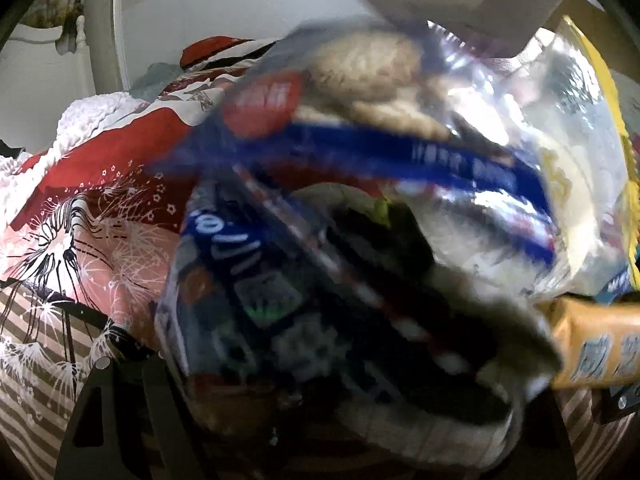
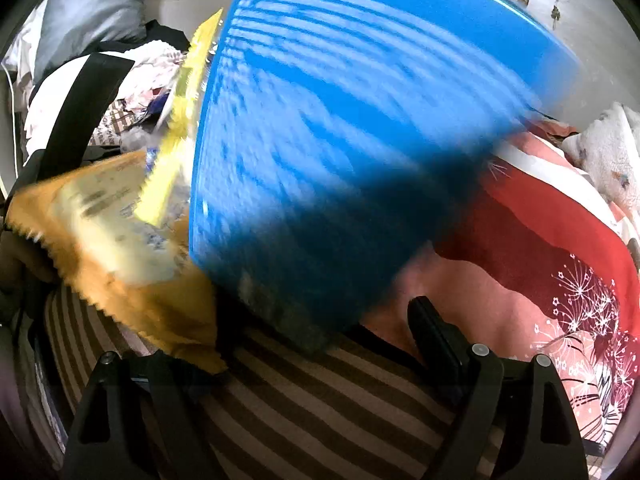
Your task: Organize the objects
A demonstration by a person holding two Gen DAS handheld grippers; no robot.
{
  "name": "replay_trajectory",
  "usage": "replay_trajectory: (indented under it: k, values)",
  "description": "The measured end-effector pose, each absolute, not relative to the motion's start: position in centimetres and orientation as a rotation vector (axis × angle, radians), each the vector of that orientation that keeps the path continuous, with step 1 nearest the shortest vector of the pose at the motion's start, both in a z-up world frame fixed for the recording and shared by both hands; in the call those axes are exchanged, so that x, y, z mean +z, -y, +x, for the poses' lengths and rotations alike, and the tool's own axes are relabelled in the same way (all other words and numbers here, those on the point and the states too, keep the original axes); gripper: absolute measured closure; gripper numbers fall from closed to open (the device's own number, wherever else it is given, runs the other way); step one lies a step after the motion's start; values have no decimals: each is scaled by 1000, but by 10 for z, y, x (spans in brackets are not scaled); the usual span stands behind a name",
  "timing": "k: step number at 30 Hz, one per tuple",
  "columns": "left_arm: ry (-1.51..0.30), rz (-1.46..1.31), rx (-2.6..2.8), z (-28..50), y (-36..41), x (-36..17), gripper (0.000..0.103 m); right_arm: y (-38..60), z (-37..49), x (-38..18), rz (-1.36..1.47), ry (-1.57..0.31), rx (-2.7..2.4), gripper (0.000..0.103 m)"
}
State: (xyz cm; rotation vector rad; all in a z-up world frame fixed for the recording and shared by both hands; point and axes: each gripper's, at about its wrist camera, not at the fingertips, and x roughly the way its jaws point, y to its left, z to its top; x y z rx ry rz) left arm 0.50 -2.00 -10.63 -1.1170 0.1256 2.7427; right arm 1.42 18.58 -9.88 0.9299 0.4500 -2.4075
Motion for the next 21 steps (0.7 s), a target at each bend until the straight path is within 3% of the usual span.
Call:
replay_trajectory:
  k: [21]
  values:
    - [-127, -1119, 2743, 5, 20, -106, 22, -198, 0, -95, 929, -456, -2410, 18]
